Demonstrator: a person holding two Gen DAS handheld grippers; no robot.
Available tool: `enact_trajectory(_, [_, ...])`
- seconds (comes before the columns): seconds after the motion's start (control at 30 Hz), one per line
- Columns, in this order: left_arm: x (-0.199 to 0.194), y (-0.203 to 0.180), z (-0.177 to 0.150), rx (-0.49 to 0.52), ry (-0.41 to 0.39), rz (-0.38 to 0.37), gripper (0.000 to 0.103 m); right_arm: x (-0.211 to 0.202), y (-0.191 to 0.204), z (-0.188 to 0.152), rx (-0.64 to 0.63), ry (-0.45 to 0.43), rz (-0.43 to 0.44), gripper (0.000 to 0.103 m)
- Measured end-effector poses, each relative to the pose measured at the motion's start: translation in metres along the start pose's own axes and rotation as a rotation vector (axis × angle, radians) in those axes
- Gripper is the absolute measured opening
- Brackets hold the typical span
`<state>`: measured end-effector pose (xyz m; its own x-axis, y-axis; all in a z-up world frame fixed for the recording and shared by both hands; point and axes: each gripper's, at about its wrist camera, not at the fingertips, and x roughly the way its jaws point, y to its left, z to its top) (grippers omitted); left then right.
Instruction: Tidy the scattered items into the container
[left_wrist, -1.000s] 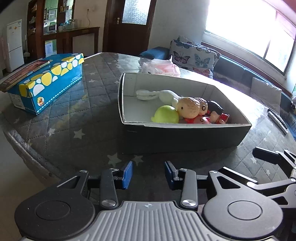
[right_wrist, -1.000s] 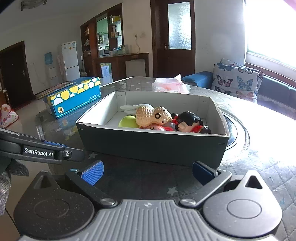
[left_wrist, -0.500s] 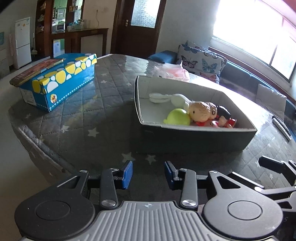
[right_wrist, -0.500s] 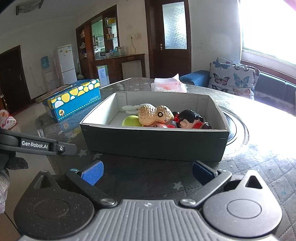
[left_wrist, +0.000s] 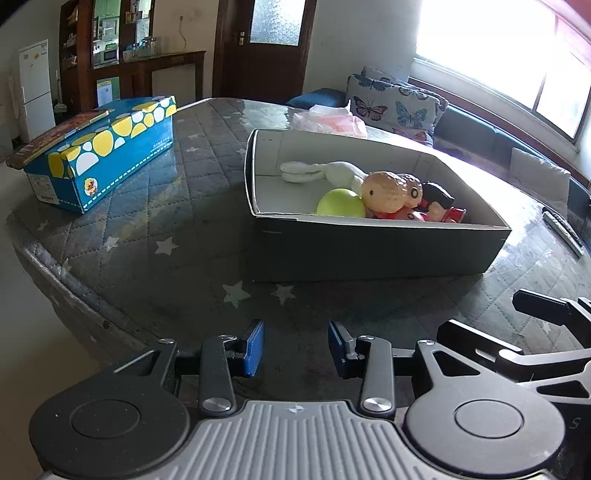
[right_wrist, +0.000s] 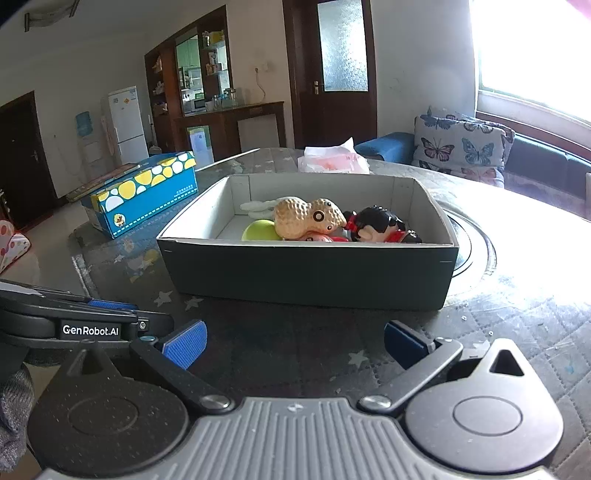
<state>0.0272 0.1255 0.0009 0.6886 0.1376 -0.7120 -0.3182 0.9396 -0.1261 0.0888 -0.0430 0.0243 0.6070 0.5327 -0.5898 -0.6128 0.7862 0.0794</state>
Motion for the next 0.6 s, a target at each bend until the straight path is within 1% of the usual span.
enact_trajectory(0.17, [0.003, 0.002, 0.002, -0.01, -0.003, 0.008, 0.04, 0.003, 0.002, 0.0, -0.006, 0.001, 0.006, 0.103])
enact_trajectory(0.6, [0.012, -0.001, 0.002, 0.0, 0.005, 0.004, 0.04, 0.015, 0.001, -0.003, 0.009, 0.024, 0.024, 0.103])
